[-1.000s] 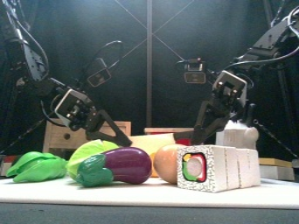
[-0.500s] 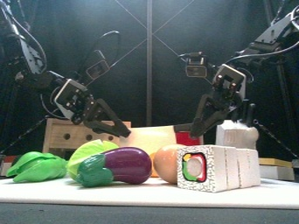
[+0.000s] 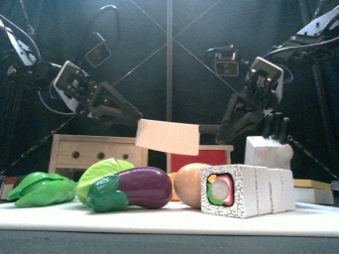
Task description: Put cleaver back into holder
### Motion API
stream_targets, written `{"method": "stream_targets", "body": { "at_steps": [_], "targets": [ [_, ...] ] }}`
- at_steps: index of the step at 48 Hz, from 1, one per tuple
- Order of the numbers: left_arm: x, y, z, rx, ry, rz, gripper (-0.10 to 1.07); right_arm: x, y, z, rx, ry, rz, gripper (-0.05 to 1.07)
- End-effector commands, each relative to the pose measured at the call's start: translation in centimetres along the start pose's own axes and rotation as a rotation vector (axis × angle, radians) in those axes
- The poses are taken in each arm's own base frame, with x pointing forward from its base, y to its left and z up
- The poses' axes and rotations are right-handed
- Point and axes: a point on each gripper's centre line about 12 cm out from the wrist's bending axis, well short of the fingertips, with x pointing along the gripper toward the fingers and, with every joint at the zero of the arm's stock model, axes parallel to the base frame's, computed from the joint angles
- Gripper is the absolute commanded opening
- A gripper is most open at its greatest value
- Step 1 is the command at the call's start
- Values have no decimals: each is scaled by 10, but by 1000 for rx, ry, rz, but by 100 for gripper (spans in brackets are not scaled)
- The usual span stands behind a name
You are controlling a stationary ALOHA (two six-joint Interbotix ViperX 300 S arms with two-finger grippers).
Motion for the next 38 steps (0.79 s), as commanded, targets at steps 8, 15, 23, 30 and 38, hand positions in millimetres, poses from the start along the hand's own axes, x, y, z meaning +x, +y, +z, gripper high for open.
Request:
{"method": "stream_targets", "body": {
  "at_steps": [8, 15, 23, 30, 38],
  "targets": [
    [-13, 2, 12, -2, -54, 13, 70, -13, -1, 7, 22, -34, -10, 35],
    [-18, 5, 9, -6, -52, 24, 70, -15, -2, 6, 28, -34, -9, 35],
    [-19, 7, 8, -12, -48, 34, 70, -19, 1, 9, 50, -44, 1, 35],
    [-19, 8, 8, -23, -49, 42, 70, -28, 5, 15, 155, -49, 7, 35],
    [-19, 9, 7, -25, -48, 45, 70, -48, 8, 21, 301, -32, -24, 35]
  ]
}}
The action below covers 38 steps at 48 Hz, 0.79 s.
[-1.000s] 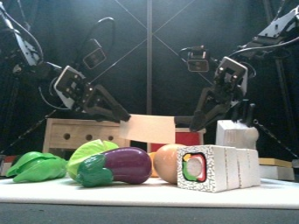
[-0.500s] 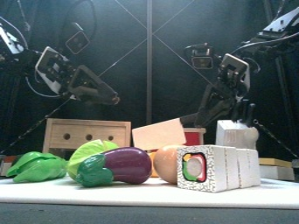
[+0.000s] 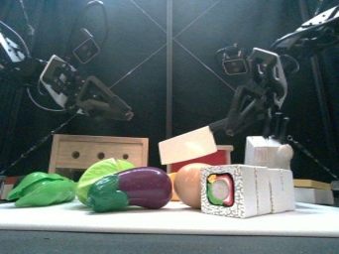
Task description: Put cleaver back into holder
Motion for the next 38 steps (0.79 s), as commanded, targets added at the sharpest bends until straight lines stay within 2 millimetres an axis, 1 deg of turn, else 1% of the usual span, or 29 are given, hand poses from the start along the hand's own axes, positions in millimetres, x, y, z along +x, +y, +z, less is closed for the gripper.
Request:
{"method": "stream_targets", "body": {
  "at_steps": [1, 5, 11, 23, 26, 29, 38],
  "targets": [
    [0, 2, 7, 0, -29, 8, 70, -20, 8, 14, 88, -22, 1, 35],
    [0, 2, 7, 0, -30, 7, 70, -29, 10, 18, 153, -8, -21, 35],
    [1, 2, 9, 1, -33, 8, 70, -45, 18, 29, 230, 7, -29, 35],
    [-4, 2, 15, 9, -58, 8, 70, -69, 32, 45, 327, 25, -11, 35],
    [-5, 3, 19, 14, -71, 11, 70, -75, 34, 48, 356, 31, -2, 35],
    [-6, 10, 27, 15, -97, 31, 70, -80, 35, 50, 378, 40, -2, 35],
    [-11, 19, 47, 41, -156, 62, 70, -99, 32, 58, 422, 56, -40, 35]
  ]
}}
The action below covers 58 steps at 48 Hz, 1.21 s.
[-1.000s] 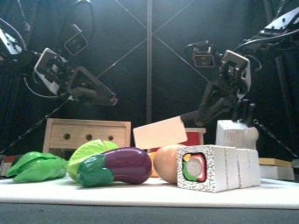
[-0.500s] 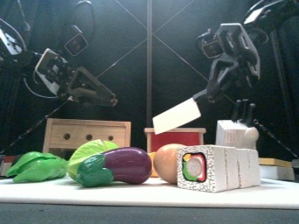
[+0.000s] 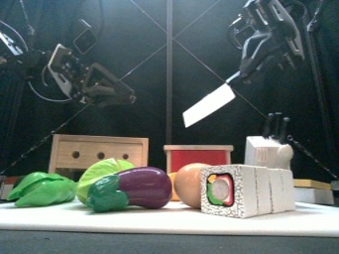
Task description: Put cleaver back into holder
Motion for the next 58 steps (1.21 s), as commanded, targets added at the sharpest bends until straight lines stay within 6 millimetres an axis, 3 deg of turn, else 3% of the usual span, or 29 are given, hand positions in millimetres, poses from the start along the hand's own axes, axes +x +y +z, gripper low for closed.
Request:
{"method": "stream_targets", "body": {
  "at_steps": [1, 18, 33, 58],
  "targets": [
    [1, 8, 20, 37, -58, 17, 70, -21, 6, 11, 33, -22, 15, 35],
    [-14, 9, 20, 132, -56, 16, 70, -47, -2, 13, 198, -29, -73, 35],
    [-28, 6, 22, 135, -80, 18, 70, -79, 7, 14, 284, 0, -181, 36],
    [-32, 5, 19, 135, -78, 15, 70, -73, -1, 1, 324, 92, -369, 36]
  ]
}}
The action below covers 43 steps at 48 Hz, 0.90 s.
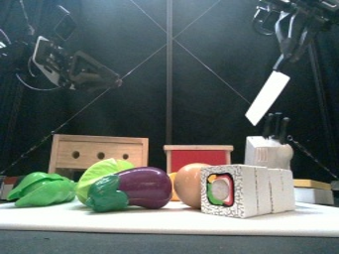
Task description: Put cleaver back into holder
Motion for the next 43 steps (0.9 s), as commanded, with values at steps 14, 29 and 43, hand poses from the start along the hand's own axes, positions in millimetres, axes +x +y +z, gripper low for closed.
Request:
{"method": "stream_targets", "body": {
  "at_steps": [14, 29, 43],
  "targets": [
    [1, 1, 2, -1, -7, 1, 70, 9, -11, 10, 51, -1, -50, 36],
    [0, 0, 0, -2, 2, 1, 70, 12, -10, 19, 116, 23, 5, 36],
    [0, 0, 0, -2, 0, 0, 70, 8, -16, 33, 200, 43, 16, 36]
  ]
}}
